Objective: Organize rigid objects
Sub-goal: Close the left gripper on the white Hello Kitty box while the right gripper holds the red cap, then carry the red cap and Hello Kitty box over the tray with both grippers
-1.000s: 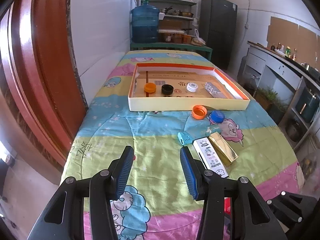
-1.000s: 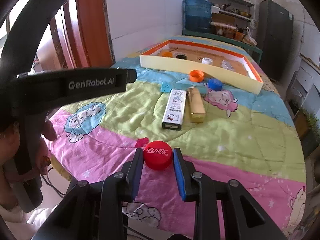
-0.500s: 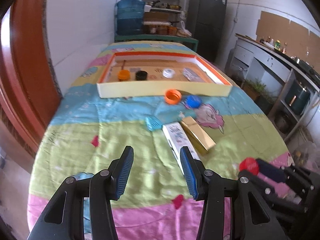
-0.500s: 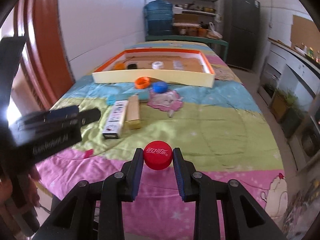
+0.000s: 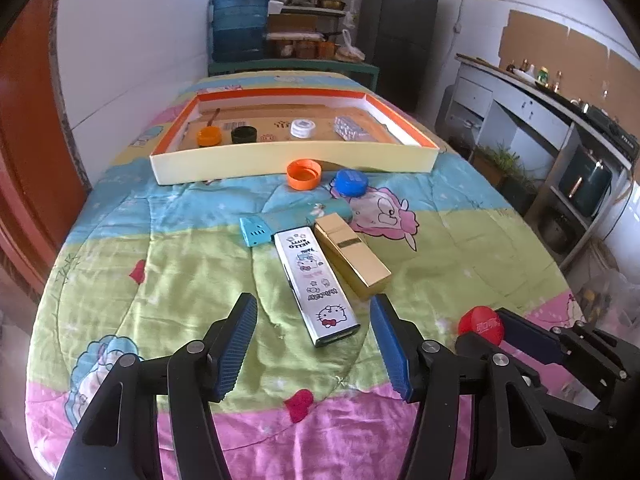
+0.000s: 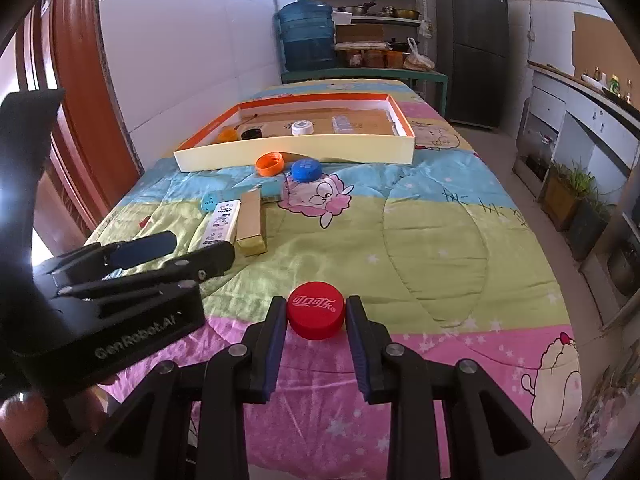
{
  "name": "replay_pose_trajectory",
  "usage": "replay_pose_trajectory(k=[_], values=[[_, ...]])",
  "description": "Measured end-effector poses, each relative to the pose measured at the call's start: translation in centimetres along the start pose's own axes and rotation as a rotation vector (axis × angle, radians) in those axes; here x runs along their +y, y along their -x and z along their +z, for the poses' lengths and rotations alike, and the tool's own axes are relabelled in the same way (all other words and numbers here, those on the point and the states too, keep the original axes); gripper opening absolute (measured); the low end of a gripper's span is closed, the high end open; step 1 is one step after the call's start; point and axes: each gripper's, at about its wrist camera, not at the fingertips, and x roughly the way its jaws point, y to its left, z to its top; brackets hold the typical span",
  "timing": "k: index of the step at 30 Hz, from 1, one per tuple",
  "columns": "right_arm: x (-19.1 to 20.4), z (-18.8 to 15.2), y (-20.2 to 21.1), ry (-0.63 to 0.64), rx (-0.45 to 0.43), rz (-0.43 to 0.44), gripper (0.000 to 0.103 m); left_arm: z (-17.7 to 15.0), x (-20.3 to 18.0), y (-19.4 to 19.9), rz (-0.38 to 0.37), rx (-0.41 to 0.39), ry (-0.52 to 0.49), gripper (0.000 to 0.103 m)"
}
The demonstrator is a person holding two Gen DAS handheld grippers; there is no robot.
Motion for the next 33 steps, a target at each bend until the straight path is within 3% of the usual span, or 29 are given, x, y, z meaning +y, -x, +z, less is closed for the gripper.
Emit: replay_pose_trajectory(k=[6,18,19,23,33], values=[[-0.6,-0.2,-0.1,-0.018,0.004,0.003,0.03,-0.1,-0.2,-1.0,0.041,0.023,-0.017,0.061],[-1.1,-0.3,-0.6,-0.035,0.005,0.018,0.03,2.1,1.7,-2.9,0.041,0.026,0.022,0.06],[-1.1,-0.2,-0.6,-0.036,0.005,0.019,0.03,2.2,1.7,-3.0,0.04,0.027,0.018,0.058],[-1.1,-0.1,-0.8,-0.038,0.005,0.02,0.03,2.4,1.8,-2.9,0.039,0.023,-0.002,0.028],[-0.9,0.4,-0.9,-0.031,0.006,0.023,0.03,2.2,3.2,-1.7,-0.025,0.018,0.029,0.026]])
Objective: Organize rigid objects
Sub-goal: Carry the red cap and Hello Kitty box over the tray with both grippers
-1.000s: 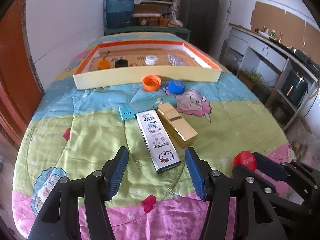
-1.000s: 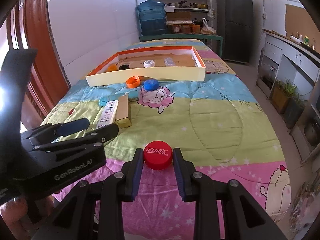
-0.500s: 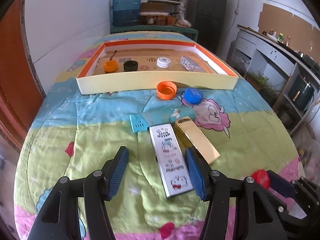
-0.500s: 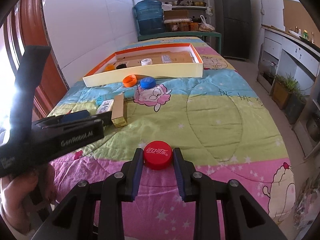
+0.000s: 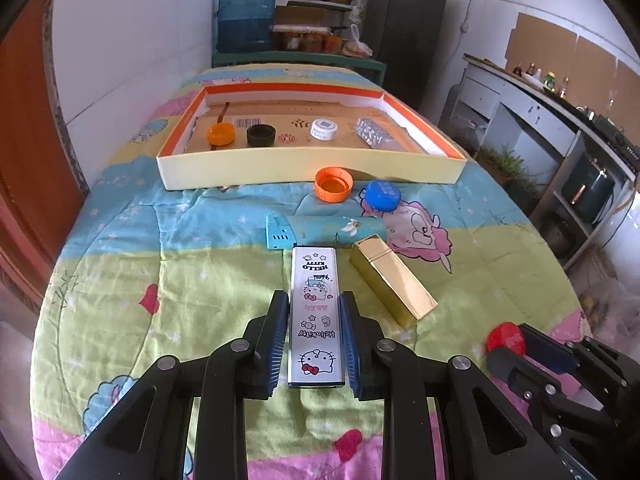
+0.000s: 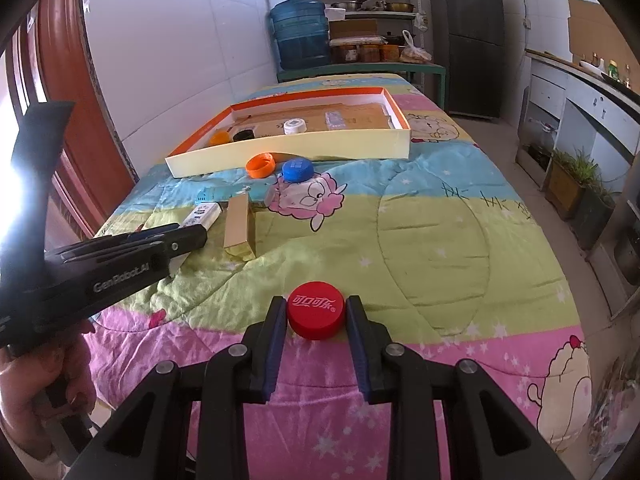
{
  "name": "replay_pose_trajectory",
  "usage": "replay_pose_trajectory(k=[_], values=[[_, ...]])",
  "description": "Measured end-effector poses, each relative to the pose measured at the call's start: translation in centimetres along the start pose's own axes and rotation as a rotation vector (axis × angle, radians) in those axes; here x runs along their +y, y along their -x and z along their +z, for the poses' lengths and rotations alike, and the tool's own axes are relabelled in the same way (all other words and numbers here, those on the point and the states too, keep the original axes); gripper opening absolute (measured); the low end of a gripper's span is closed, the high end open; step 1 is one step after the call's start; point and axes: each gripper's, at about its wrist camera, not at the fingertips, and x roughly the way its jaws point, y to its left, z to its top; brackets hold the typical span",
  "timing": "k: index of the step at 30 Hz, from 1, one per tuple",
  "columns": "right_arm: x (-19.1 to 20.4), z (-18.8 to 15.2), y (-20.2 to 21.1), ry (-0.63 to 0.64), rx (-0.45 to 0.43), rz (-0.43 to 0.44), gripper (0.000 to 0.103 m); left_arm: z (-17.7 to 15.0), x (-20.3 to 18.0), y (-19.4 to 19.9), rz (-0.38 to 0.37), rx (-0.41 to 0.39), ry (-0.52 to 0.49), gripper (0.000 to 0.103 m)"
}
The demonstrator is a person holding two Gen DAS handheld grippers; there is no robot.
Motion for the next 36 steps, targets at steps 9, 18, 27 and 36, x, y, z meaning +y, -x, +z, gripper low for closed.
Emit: replay_pose_trajectory(k=[9,18,27,36], values=[[1.1,2.2,0.4,0.039,-0.032,0.005,0.03,1.5,1.0,2.6,-0.005,-0.057,0.012,0.026],[1.5,6.0,0.8,0.081,-0.077,0.046,0.03,4.6,2.6,4.0,0.004,-0.109,0.019,0.026],[1.8,11.0,-0.3,0.119,-0.104,0.094,0.03,8.5,4.5,3.5,0.012,-0.135,0.044,0.026],[2.7,15.0,-2.8,0.175,-0.108,0.088,0.03,11.9,6.4,0.4,0.014,-0.1,0.071,0.026]])
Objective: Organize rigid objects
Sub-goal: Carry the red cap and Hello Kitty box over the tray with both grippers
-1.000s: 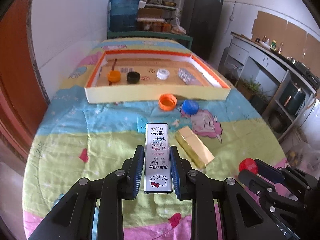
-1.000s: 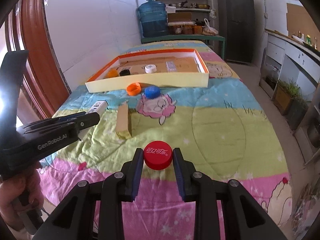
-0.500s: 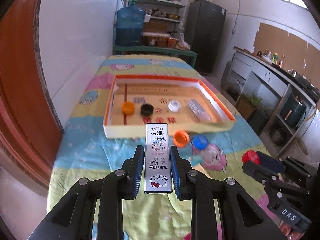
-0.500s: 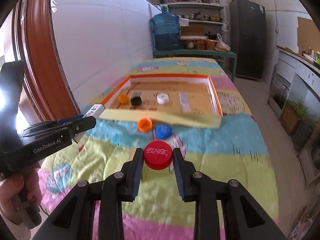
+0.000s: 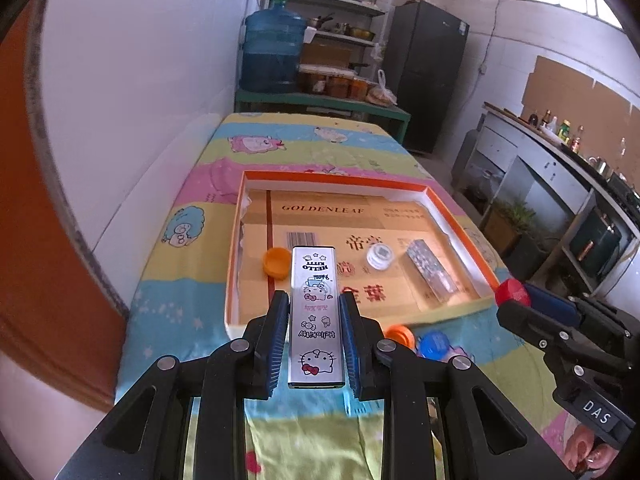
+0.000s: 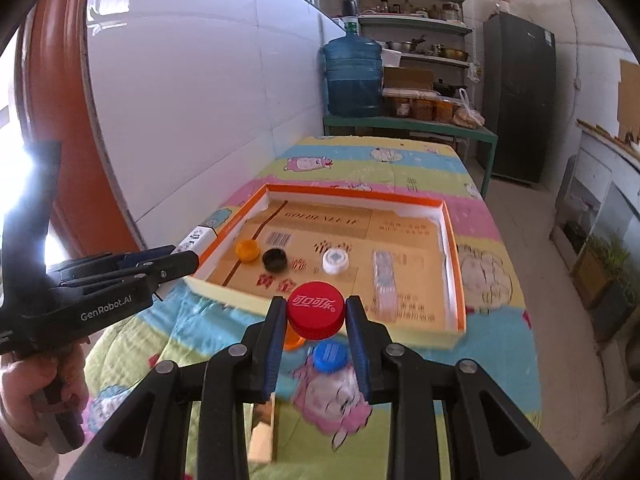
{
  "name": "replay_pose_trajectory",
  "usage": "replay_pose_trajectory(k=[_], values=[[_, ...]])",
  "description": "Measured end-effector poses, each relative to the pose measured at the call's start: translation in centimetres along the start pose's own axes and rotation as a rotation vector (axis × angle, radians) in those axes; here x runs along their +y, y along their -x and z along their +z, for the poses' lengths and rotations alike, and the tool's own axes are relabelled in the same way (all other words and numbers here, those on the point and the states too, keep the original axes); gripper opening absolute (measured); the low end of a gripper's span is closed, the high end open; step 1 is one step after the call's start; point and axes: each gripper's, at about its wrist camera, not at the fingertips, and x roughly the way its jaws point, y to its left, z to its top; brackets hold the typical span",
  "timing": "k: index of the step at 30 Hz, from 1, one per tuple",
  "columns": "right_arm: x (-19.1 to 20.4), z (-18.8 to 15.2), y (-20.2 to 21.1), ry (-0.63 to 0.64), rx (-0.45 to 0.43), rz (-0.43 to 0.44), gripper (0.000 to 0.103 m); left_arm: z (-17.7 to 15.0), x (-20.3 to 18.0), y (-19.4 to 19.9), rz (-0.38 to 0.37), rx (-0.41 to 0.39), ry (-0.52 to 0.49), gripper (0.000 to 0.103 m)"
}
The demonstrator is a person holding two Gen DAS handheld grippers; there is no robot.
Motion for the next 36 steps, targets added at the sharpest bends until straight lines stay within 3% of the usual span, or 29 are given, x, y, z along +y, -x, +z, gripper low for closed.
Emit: replay_pose_trajectory(k=[10,20,36], values=[[-1.2,2.5,-5.0,0.009,0.05,0.012,0.03,2.0,-0.1,-4.6,0.032,0.02,-0.021,0.026],[-1.7,2.6,-9.6,-0.004,0.102,0.014,0.03,2.1,0.1,-8.3,0.063,0.06,-0.019,0.026],[-2.2,1.6,-12.3,-0.02,0.157,0.028,0.03,1.6,-0.2,-10.7,0.075,0.101,-0.036,0.026]])
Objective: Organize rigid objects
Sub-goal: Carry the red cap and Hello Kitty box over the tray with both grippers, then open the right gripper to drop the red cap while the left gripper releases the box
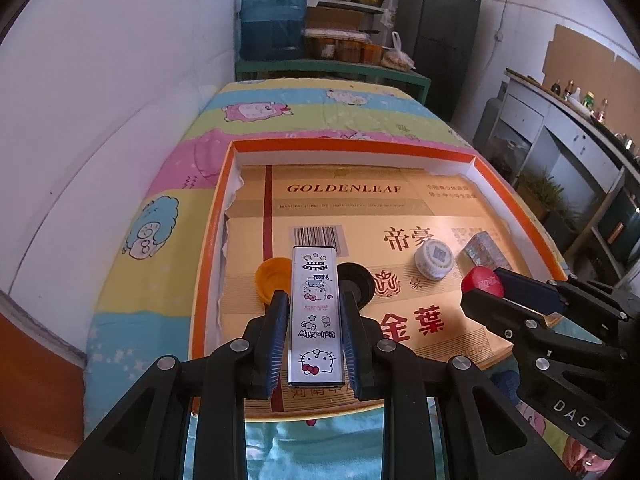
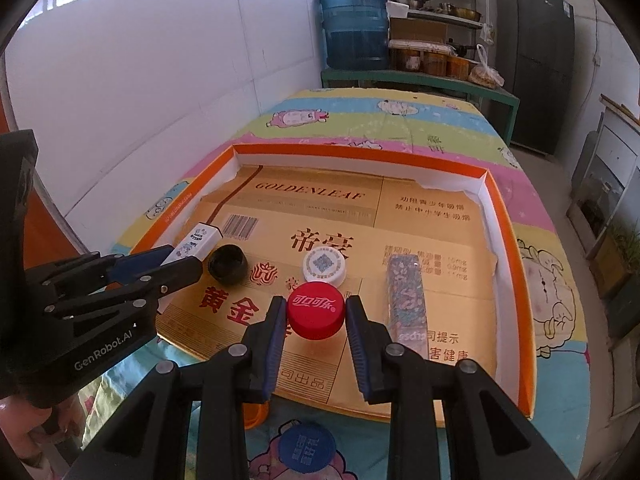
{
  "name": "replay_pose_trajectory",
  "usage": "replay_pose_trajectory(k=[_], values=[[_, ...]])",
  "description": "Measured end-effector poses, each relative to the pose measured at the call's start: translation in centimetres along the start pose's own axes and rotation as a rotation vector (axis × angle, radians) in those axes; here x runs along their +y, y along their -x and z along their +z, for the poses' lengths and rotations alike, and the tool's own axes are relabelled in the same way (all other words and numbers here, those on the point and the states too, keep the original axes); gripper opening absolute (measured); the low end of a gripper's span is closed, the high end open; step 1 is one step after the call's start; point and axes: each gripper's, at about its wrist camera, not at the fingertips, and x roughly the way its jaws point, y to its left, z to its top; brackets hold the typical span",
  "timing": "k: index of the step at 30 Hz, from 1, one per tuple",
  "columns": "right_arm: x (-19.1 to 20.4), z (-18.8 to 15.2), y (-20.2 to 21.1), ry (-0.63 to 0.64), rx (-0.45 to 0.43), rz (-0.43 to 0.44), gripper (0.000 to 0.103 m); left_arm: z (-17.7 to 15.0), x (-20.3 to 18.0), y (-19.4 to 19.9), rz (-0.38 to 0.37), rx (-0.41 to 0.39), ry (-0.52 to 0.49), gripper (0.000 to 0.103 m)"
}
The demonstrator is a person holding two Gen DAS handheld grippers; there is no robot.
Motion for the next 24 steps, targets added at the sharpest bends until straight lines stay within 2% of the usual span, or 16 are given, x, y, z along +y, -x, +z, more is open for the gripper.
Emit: replay_pose_trajectory(k=[16,19,21,24], values=[[-0.4,-0.6,-1.7,-0.013,0.046,0.001,0.03,-0.5,0.1,-1.0,-0.007,0.021,-0.011,0.027],[-0.5,-0.6,-1.7,-0.019,0.048,0.008,0.031,-0.6,0.1,-0.9,-0.007,0.017,-0.014,0.032],[-0.6,-0.7,-1.6,-0.025,0.049,0.009,0.031,-0.5,0.2,-0.8,-0.014,0.011,-0.008,0.043],[-0.7,-0.7,-1.6,-0.028,0.047,0.008,0.031,-0.3,0.2,-0.5,-0.005,-0.005,-0.006,0.047]])
